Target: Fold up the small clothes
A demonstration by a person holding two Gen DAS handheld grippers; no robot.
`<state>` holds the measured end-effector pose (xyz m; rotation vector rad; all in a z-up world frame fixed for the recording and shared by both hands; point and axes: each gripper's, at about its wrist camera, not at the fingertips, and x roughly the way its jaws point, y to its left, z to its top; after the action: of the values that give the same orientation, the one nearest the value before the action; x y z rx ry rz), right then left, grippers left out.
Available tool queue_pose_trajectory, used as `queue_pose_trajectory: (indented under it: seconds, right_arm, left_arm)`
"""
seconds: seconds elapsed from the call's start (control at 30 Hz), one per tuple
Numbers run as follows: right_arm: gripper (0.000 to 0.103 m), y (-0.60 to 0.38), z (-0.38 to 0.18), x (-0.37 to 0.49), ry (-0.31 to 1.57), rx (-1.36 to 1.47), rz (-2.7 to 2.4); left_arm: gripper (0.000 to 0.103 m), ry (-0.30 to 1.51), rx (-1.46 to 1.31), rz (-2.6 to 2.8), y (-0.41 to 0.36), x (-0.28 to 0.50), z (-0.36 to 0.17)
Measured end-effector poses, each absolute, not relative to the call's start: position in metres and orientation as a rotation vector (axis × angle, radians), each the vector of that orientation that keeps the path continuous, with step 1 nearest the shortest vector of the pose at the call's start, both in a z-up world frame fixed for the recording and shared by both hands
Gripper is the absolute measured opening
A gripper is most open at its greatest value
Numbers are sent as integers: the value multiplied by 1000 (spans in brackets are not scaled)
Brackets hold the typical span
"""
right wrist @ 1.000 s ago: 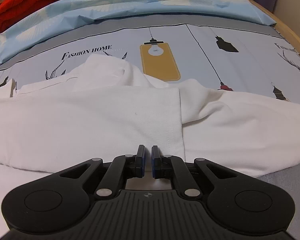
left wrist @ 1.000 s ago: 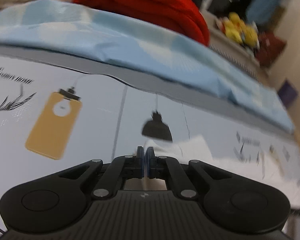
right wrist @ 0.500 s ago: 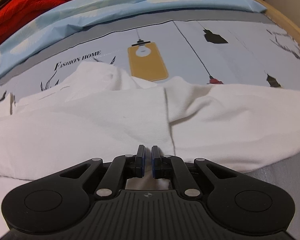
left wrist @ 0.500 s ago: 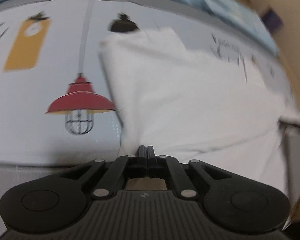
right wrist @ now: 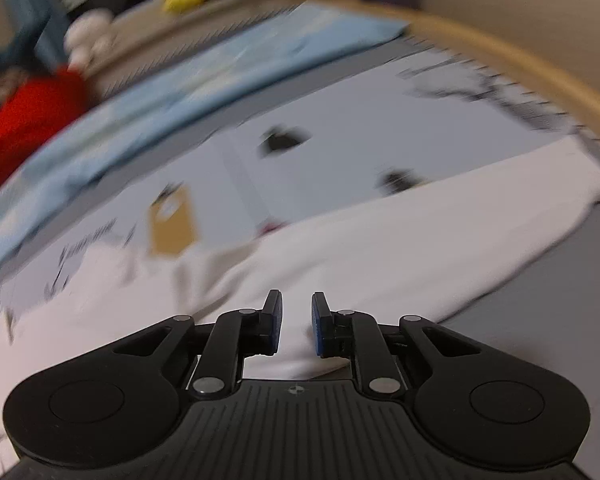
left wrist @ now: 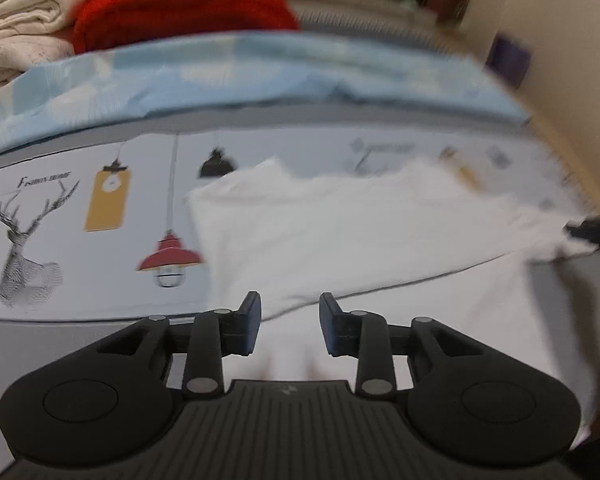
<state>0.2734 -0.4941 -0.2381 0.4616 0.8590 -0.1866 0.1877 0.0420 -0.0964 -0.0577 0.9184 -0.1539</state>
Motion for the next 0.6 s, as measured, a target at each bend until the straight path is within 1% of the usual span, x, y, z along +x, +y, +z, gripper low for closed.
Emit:
queue_pose_trajectory:
  seconds: [0.03,0.07,0.13,0.17,0.2,0.27,0.3,0.33,0.37,0.4,0.43,0.6]
  right_arm:
    - [4,-514,-238,264,824,480,-224]
    - [3,-531,-239,257,794,498,-256]
    - [3,-567,-242,241,741,546,-329]
    - [3,-587,-246,233,718,587,-366]
    - [7,-605,-251,225,695,634,-392]
    - [8,-635,-264,213,663,719,-435]
    - [16,-647,-272,210,657,751,-452]
    - [27,-658,-280,208,651,774,-466]
    - [32,-665,-286,208,643,789,-482]
    - [38,-673,-291,208,637,798,-499]
    - [40,-682,-297,210,629,813,-522]
    - [40,-708,-319,216,570,933,-589]
  left_arm:
    - [38,893,-92,-158,40,178,-98]
    - [38,893,-105,-154,39,174,-105]
    - [37,952,-61,-108,25,184,-120]
    - [37,938,-45,-99,18,190,-122]
    - [37,921,-31,-95,11,197,-123]
    - [37,897,-3,-85,9,209,-123]
    - [37,890,4,-71,8,209,-123]
    - [37,891,-4,-58,11,211,-124]
    - [37,894,-22,-57,14,211,-124]
    - [37,896,-42,-65,15,211,-124]
    - [37,900,-49,-74,16,213,-126]
    - [37,917,13,-79,13,207,-126]
